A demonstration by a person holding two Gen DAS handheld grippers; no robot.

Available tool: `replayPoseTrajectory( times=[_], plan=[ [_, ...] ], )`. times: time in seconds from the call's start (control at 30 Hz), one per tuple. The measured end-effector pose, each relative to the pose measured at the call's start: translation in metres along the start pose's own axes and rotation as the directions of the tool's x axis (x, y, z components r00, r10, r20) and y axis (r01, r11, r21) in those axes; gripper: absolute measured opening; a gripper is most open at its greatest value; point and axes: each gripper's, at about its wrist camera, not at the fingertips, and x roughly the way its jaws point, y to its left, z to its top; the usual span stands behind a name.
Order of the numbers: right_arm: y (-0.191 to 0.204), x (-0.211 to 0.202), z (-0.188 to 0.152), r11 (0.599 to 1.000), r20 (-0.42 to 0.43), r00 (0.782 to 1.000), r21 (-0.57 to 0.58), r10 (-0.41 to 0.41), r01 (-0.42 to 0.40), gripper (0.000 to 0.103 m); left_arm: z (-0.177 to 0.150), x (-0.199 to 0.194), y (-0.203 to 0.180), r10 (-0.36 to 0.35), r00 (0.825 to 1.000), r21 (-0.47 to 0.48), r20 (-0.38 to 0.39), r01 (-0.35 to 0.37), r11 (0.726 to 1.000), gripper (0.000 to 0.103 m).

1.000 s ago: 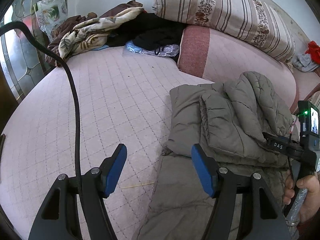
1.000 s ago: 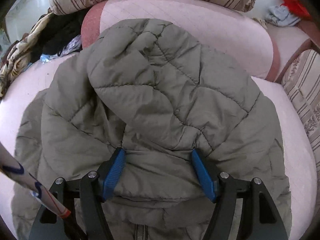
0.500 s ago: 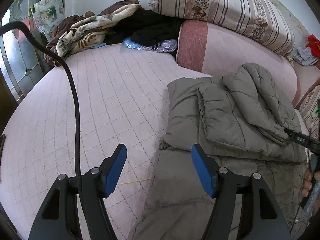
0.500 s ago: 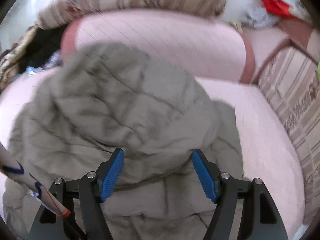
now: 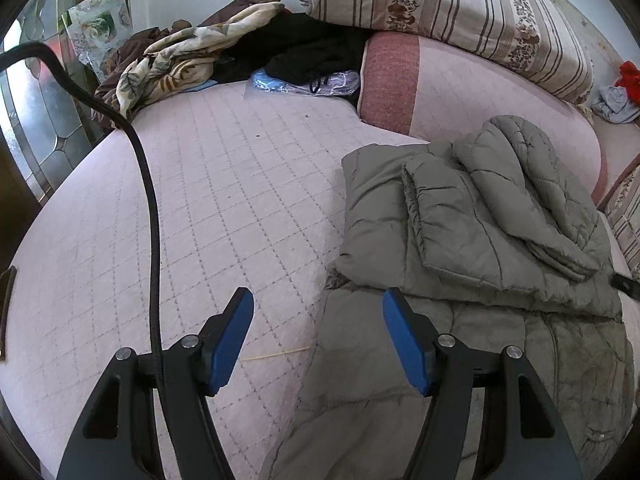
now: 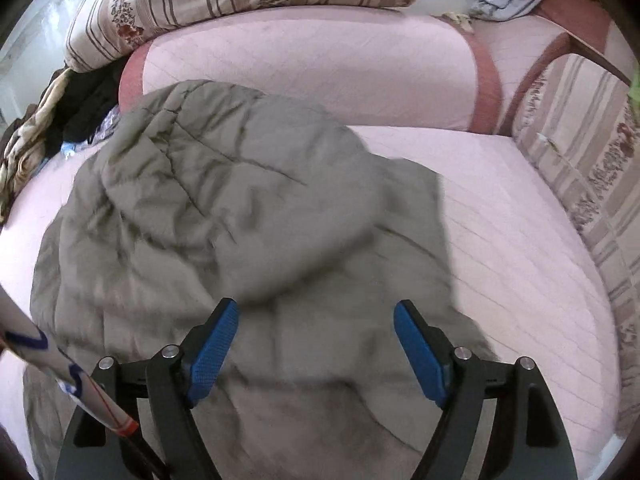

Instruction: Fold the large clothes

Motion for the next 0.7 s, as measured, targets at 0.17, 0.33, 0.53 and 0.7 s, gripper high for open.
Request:
replayPoseTrajectory(
  times=[0.17, 0.33, 0.53, 0.7],
  plan=[
    [-0.054, -0.022, -0.035, 0.998, -0.046, 0.997, -0.003, -0.056, 0.056, 0.084, -0.008, 0.001, 0.002, 0.009, 1.0, 0.006, -0.03, -0.009, 1.0, 0.066],
    [-0.116, -0.023, -0.082, 0.991, -0.113, 0.991, 0.104, -0.075, 0.087, 0.084, -0.02, 0.001, 0.008, 0.006, 0.998, 0.017, -0.067, -0.005, 1.0, 0.066],
    [-0.178, -0.029, -0.14, 0.958, -0.152, 0.987, 0.286, 0.048, -0.003, 0.084, -0.031, -0.01, 0.035, -0.022, 0.994, -0.048, -0.11, 0.016, 0.999, 0.066],
    [-0.2, -0.037, -0.172, 0.923, -0.134, 0.98, 0.373, 0.149, -0.089, 0.084, -0.052, -0.027, 0.065, -0.041, 0.989, -0.132, -0.142, 0.022, 0.991, 0.066]
  ],
)
